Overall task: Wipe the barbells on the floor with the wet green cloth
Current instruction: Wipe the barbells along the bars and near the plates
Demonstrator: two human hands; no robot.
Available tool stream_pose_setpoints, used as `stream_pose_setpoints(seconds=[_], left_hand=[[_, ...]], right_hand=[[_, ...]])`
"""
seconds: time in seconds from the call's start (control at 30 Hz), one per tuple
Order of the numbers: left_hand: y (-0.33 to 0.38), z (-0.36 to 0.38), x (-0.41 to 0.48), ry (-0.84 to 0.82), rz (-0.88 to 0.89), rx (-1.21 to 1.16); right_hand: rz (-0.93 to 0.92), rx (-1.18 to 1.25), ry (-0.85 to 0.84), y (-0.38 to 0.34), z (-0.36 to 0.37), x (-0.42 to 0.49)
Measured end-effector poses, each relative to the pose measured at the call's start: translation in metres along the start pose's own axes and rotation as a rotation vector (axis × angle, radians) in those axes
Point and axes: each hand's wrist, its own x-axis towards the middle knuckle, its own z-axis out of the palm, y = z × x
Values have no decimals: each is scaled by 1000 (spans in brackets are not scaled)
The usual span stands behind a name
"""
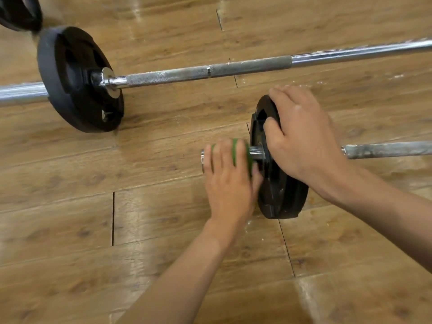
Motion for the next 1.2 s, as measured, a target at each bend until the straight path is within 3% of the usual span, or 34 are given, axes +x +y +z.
stream_pose_setpoints(seconds=[0.13,0.23,0.3,0.4,0.47,0.53,0.63,0.8,0.9,1.07,1.2], left_hand=[[0,-1,-3,-85,186,-80],[-19,-18,10,-139,214,-42],[-28,-27,23,-120,131,2],[-34,-35,37,-204,-221,-22],[-29,-33,37,-219,-341,-10],[-12,-31,24,-156,-264,33],[7,-11,-23,-39,12,14],[-23,-3,-48,34,287,103],[-41,-11,-32,57,245,125],[-65,-22,-18,25,-176,-45],[-27,-20,-14,-6,-16,52]], right_hand=[[-7,34,23,1,0,-9],[-18,53,24,3,1,-13],[-24,55,32,3,1,-17],[-41,56,50,3,2,-23],[-54,54,78,3,4,-30],[-75,44,112,3,6,-41],[-123,20,136,3,6,-59],[-192,-39,138,7,6,-74],[-177,-56,118,8,6,-69],[-115,-6,118,4,7,-53],[-115,-2,136,3,8,-53]])
